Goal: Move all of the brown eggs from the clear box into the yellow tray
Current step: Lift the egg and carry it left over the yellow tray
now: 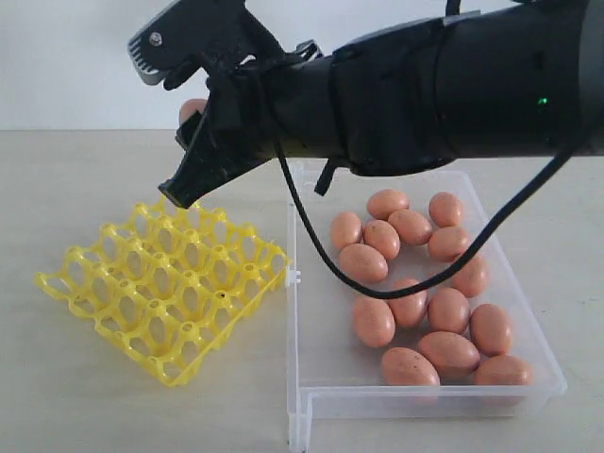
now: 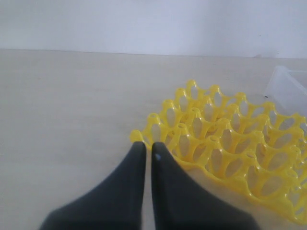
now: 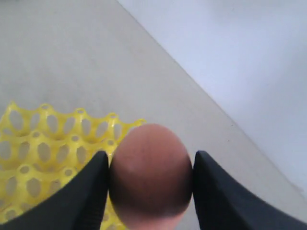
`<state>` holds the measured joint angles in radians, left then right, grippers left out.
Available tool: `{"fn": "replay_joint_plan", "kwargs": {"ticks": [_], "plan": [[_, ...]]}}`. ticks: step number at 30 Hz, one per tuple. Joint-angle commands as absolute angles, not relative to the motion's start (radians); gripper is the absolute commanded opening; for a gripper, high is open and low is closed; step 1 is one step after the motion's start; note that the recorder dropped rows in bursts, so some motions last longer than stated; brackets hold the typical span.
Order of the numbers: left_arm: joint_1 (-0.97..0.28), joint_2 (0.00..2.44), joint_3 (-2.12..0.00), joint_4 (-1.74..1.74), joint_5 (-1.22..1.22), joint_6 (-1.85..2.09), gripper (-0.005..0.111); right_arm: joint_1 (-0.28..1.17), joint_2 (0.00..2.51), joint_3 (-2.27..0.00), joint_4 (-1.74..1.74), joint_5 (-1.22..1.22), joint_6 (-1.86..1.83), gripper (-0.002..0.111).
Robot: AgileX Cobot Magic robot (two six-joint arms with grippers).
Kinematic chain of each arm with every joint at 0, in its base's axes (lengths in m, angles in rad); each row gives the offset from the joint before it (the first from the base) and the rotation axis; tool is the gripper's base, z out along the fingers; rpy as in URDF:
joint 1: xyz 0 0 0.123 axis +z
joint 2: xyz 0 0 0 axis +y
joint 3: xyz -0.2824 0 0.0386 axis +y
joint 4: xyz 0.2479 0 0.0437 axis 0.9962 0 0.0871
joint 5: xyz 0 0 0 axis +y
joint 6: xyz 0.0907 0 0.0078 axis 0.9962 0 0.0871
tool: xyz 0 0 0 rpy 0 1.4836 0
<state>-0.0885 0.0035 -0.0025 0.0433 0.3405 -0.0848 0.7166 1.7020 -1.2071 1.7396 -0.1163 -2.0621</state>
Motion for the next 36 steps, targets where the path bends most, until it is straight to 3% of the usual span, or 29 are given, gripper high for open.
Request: {"fn": "replay_joint_plan", "kwargs": {"ticks": [1,4,8,12,22,26,30,34,36], "plan": [[-0.092,0.0,0.0,0.041,0.338,-0.086,0.004,0.791,1.698,-1.222,1.598,-0.305,-2.127,0.0],[-0.092,0.0,0.0,0.041,0.338,-0.086,0.004,0.884,1.705,-1.219,1.485,-0.466,-2.127,0.0],[-0.092,0.0,0.0,0.041,0.338,-0.086,0.004,0.937,1.709,-1.222,1.368,-0.342,-1.97,0.0],[-0.092,0.0,0.0,0.041,0.338,-0.086,0.004,0.937,1.739,-1.254,1.104,-0.249,-1.388,0.0],[-0.092,0.0,0.0,0.041,0.338,-0.086,0.004,0.937,1.901,-1.316,0.517,-0.687,0.101,0.0],[-0.092,0.0,0.0,0.041,0.338,-0.086,0.004,0.832,1.98,-1.316,0.058,-0.706,0.666,0.0],[-0.092,0.0,0.0,0.041,0.338,-0.086,0.004,0.611,2.103,-1.403,-0.614,-0.904,1.374,0.0],[-0.092,0.0,0.0,0.041,0.338,-0.086,0.004,0.613,2.157,-1.586,-0.963,-0.998,1.53,0.0],[-0.092,0.0,0.0,0.041,0.338,-0.086,0.004,0.66,2.157,-1.651,-1.001,-0.876,1.458,0.0]]}}
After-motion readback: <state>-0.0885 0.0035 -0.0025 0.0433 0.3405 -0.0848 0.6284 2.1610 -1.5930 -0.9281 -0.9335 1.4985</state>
